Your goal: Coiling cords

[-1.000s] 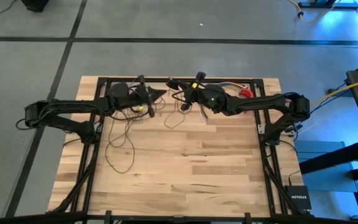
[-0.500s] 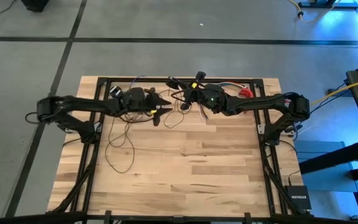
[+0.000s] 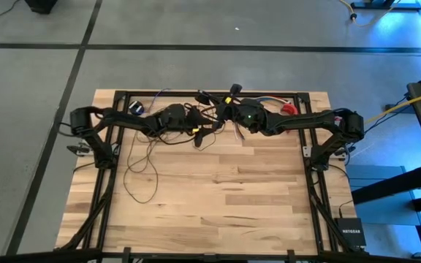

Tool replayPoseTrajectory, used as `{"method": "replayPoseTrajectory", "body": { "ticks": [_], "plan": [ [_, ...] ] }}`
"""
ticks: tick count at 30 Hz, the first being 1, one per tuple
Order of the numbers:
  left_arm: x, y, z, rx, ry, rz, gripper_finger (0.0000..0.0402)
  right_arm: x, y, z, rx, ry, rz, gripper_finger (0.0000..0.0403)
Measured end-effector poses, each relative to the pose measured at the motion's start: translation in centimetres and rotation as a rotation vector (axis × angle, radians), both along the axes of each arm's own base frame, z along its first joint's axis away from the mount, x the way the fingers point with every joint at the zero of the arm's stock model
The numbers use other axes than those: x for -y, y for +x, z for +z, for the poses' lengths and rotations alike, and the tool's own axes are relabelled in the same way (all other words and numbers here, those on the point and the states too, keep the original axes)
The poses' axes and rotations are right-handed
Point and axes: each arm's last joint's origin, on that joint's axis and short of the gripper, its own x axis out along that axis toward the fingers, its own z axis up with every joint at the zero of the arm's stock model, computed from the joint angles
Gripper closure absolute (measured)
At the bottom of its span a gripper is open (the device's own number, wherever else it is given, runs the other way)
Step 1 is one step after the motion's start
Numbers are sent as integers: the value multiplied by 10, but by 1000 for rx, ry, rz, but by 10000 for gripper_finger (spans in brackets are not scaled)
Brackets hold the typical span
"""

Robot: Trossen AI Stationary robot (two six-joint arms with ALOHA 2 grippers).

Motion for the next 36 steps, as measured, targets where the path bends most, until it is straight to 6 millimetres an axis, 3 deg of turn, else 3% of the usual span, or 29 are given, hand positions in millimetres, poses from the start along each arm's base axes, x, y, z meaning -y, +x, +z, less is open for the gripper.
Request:
{"method": "replayPoseTrajectory", "body": {
  "ticks": [4,10,12,18,26,36],
  "plan": [
    [-1,2,3,-2,38,-8,249,0,0,0,-3,1,-1,400],
    [-5,-1,0,-56,120,6,372,0,0,0,-1,0,0,400],
    [-7,-1,0,-62,159,24,392,0,0,1,11,2,13,400],
    [-20,-6,-1,-124,291,162,397,-3,1,4,84,56,102,400],
    [-39,-21,-2,-289,414,302,399,-3,-2,2,30,82,113,400],
    [-35,-59,50,-321,491,337,398,-6,-2,2,-10,73,172,400]
  ]
}}
